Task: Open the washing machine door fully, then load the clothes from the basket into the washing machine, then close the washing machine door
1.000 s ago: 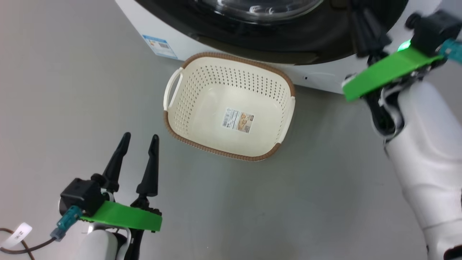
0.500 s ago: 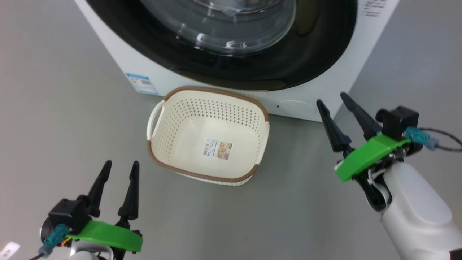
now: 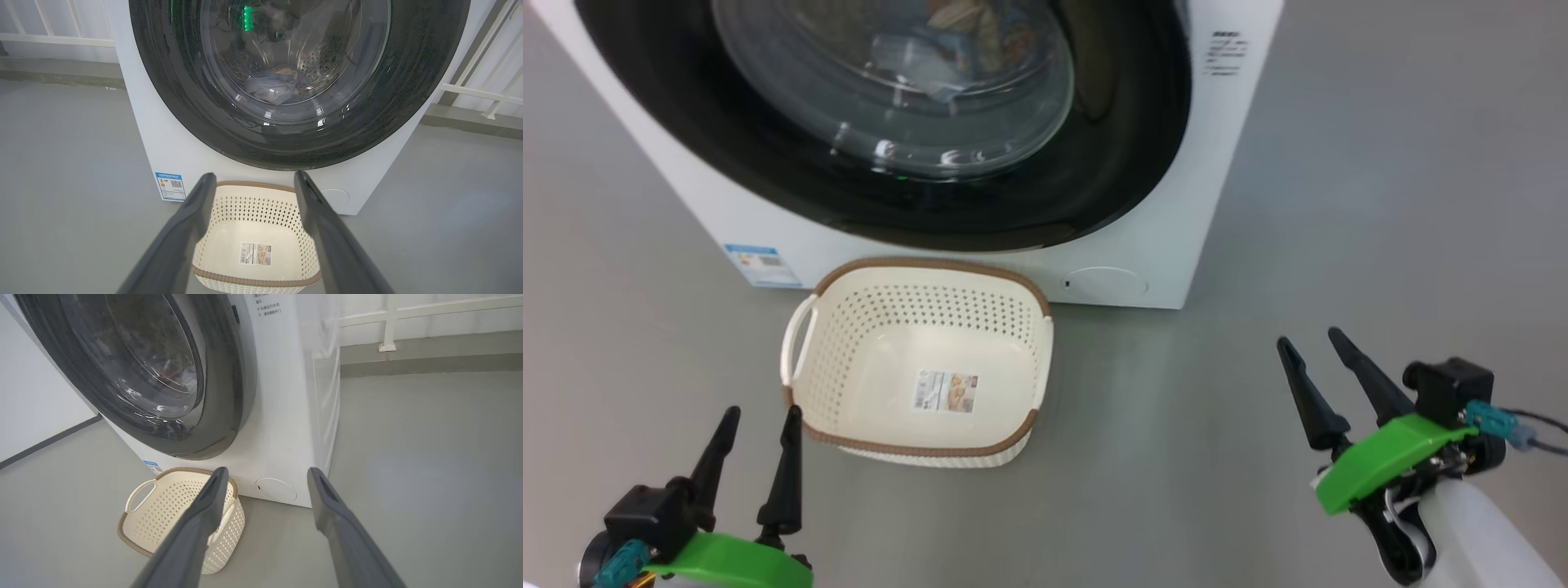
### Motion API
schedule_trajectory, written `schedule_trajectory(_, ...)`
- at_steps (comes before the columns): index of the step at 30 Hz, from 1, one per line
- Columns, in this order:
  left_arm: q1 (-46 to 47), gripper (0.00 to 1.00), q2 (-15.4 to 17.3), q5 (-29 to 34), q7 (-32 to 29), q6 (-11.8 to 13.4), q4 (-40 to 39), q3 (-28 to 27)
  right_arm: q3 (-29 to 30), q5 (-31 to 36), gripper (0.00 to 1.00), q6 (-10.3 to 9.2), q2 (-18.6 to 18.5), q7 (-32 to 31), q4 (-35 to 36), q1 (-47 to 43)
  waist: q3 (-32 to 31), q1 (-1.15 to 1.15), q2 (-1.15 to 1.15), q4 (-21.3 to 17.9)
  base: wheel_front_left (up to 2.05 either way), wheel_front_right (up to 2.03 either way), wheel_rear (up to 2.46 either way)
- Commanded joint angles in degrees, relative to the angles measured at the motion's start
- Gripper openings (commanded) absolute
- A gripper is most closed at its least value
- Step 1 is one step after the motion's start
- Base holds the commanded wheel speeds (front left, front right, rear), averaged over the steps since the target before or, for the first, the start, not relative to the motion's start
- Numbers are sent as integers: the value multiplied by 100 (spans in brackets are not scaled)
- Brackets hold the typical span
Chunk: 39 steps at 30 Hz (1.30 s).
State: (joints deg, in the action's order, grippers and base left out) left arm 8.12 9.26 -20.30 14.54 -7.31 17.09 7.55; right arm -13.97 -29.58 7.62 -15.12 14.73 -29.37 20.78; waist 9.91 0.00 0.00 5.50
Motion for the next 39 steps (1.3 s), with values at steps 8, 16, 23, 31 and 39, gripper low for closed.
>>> schedule_trajectory(8,-193,100,202,119,46,-18,-118,-369,161,1,100,-13,-61,27,361,-610,-354,0,0,-483,0,0,0)
schedule_trajectory(16,-468,100,224,135,46,-18,-147,-588,292,25,100,-13,-93,27,537,-910,-491,0,0,-764,0,0,0)
schedule_trajectory(23,-631,100,214,165,46,-18,-202,-692,441,33,100,-13,-137,27,625,-1071,-538,0,0,-844,0,0,0)
schedule_trajectory(31,-651,100,190,209,46,-18,-204,-788,519,79,100,-13,-95,27,658,-1101,-539,0,0,-861,0,0,0)
schedule_trajectory(39,-631,100,185,160,46,-18,-235,-843,507,95,100,-13,-75,27,699,-1077,-500,0,0,-857,0,0,0)
